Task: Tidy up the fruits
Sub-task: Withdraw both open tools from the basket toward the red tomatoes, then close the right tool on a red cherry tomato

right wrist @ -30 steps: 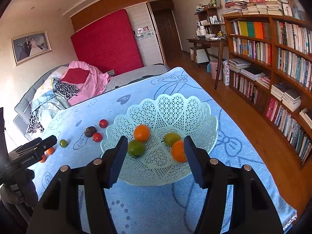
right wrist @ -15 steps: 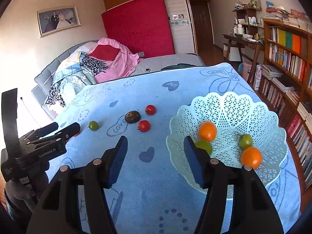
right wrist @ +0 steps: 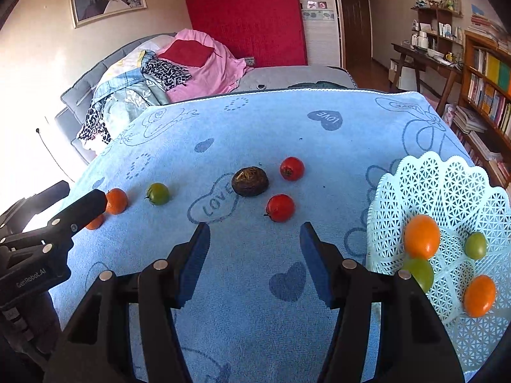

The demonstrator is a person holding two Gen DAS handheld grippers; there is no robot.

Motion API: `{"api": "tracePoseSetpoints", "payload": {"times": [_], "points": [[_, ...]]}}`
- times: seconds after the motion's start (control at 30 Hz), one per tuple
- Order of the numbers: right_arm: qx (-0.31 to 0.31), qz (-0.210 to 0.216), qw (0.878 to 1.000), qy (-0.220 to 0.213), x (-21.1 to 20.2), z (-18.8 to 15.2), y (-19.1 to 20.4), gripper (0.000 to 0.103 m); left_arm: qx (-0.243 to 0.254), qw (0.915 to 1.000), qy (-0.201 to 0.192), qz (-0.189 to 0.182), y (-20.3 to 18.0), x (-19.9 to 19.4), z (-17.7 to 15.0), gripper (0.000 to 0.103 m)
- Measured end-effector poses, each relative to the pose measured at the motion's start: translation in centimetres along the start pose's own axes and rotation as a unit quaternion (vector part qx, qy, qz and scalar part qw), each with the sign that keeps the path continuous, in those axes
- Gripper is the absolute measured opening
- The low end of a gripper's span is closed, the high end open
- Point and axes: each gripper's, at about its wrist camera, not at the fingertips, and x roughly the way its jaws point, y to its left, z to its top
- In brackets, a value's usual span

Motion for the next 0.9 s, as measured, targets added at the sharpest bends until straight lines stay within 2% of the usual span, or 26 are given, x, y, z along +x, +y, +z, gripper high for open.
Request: {"api": "tracePoseSetpoints", "payload": {"times": [0.1, 0.33, 0.53, 0.7, 0.83, 0.9], "points": [[0.001, -0.012, 1.000, 0.008, 1.5, 0.7, -0.2, 0.055, 0.000, 1.0000, 0.001, 0.001, 0.5, 0.5, 0.3, 0.089], [-0.018, -0.054, 0.998, 0.005, 4.3, 1.8, -0.1, 0.053, -0.010, 0.9999, 0.007, 0.001, 1.8, 1.3, 0.6, 0.089], [-0.040, -0.079, 0.996, 0.023, 6.4, 1.7, 0.6, 0.052, -0.018, 0.9997, 0.018, 0.002, 2.4, 2.3, 0.6, 0.089], [-0.048, -0.088, 0.994, 0.048, 8.2, 1.3, 0.6, 0.040, -0.015, 0.9995, 0.027, 0.001, 2.5, 3.0, 0.6, 0.089], [-0.045, -0.076, 0.995, 0.047, 8.2, 1.2, 0.4, 0.029, -0.007, 0.9994, 0.033, 0.002, 1.9, 3.7, 0.8, 0.089], [-0.040, -0.071, 0.996, 0.046, 8.0, 1.1, 0.2, 0.028, -0.004, 0.9994, 0.034, 0.002, 1.6, 3.9, 0.9, 0.089]]}}
